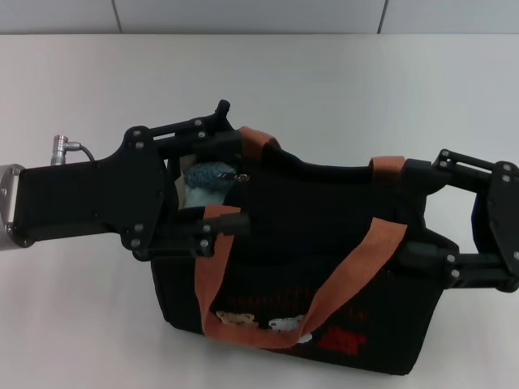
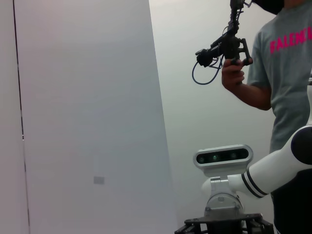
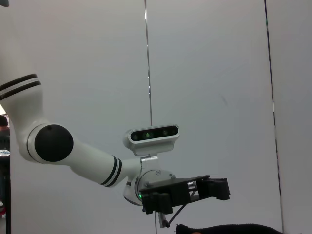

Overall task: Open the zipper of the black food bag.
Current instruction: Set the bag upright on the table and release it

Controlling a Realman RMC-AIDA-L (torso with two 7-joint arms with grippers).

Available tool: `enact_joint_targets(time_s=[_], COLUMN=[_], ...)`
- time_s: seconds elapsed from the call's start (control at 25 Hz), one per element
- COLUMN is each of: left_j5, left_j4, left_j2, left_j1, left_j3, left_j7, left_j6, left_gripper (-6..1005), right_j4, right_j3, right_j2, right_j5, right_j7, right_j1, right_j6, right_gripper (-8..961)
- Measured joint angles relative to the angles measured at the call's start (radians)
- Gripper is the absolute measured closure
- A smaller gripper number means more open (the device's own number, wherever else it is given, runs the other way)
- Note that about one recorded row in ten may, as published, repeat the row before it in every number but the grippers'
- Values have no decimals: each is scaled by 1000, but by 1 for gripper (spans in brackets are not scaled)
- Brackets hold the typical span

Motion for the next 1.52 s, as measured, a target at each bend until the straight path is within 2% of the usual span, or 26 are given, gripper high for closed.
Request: enact_joint_targets(time_s=[0.48, 0.76, 0.96, 1.0, 1.04, 1.12, 1.16, 1.24, 1.32, 1.52], left_j5=[11, -58, -85, -89, -89, -103, -103, -109, -109, -104], left_j4=[2, -4, 6, 8, 8, 13, 13, 14, 4, -6], left_j2=[-1, 0, 13, 22, 22, 38, 38, 46, 47, 36], left_j1=[-13, 14, 76, 111, 111, 177, 177, 218, 257, 279], left_j3=[39, 32, 29, 18, 18, 1, 1, -4, -15, -25], left_j7=[-4, 53, 48, 47, 47, 47, 47, 49, 56, 60], left_j6=[-6, -3, 4, 7, 7, 8, 8, 8, -1, -14], left_gripper=[252, 256, 259, 259, 260, 261, 261, 262, 263, 266], right_j4=[33, 38, 45, 45, 45, 47, 47, 48, 48, 50], right_j3=[-3, 6, 7, 9, 16, 41, 41, 53, 70, 98], right_j2=[0, 0, -2, -2, -3, -3, -3, -3, -3, -4], right_j5=[2, 31, 42, 42, 42, 44, 44, 49, 55, 63], right_j7=[-35, -55, -56, -56, -55, -51, -51, -50, -49, -47], right_j1=[-6, -18, -23, -23, -24, -29, -29, -36, -45, -49], right_j6=[-10, -18, -18, -18, -20, -28, -28, -31, -31, -42], right_gripper=[130, 130, 130, 129, 129, 129, 129, 129, 129, 130])
